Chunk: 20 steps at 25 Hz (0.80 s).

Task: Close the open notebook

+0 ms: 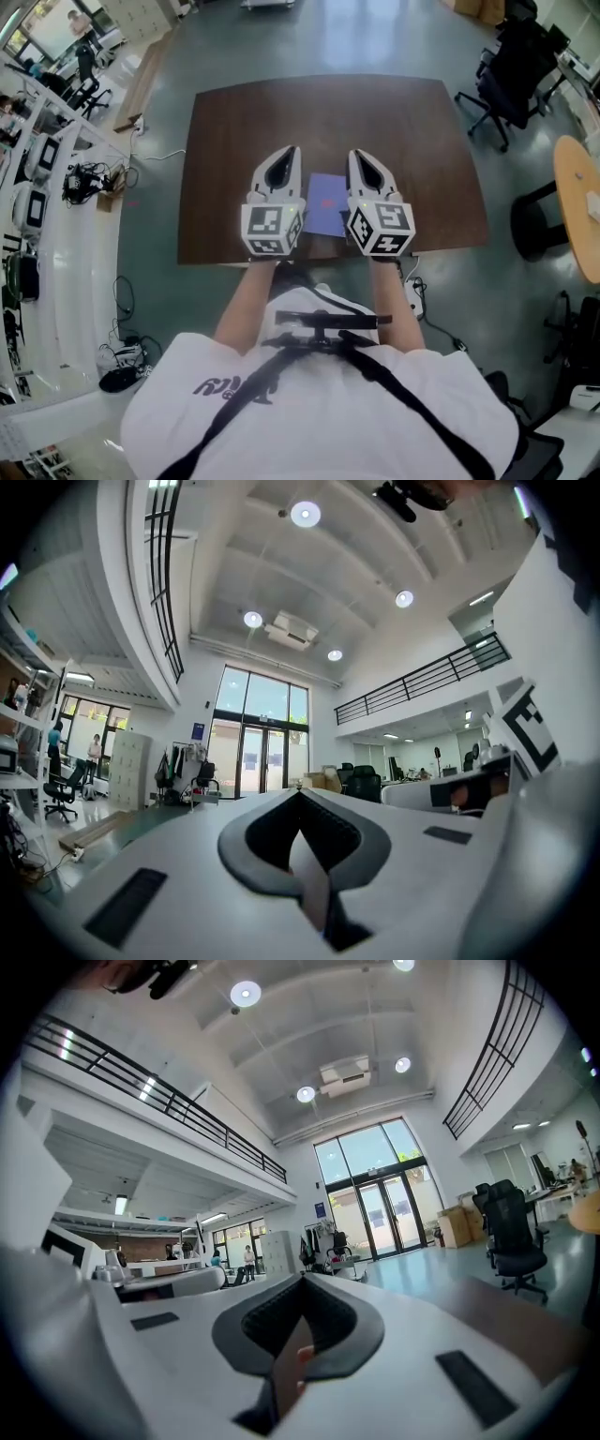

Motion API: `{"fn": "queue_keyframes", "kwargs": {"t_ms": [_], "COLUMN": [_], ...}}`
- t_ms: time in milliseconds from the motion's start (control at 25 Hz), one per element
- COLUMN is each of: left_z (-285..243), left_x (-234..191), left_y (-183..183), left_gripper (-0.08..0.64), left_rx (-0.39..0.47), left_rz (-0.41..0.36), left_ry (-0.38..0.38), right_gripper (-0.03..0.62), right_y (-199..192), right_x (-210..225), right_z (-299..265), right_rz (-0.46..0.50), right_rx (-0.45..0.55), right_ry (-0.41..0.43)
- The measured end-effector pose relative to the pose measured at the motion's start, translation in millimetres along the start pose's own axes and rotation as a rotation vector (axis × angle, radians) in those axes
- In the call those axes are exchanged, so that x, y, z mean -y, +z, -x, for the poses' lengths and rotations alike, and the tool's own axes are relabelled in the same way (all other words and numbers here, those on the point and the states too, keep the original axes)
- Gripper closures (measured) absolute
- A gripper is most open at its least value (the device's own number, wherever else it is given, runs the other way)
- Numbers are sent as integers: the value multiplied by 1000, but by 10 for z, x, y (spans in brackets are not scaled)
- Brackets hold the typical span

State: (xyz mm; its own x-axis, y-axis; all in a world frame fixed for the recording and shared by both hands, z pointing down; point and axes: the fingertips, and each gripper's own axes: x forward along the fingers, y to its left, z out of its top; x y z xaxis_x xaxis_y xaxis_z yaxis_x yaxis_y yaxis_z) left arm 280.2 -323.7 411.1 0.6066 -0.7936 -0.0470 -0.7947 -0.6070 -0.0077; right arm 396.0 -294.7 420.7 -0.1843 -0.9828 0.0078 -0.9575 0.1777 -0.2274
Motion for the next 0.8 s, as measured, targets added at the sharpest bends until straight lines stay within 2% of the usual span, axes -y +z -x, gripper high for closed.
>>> {"fn": "queue_keyframes", "kwargs": {"t_ms": [240, 800], "left_z": [25, -21], "left_x": [-37, 16], "left_y": [81, 49], "left_gripper": [552, 552], "left_rx": [20, 9], "left_rz": [-2, 29], "left_ry": [-19, -25], "right_gripper": [589, 589], "right_y": [-8, 48], "right_x": [-187, -154], "right_z": [-79, -57], "right_rz": [18, 36], "right_rx": [-3, 1], "right_ry": [29, 38]}}
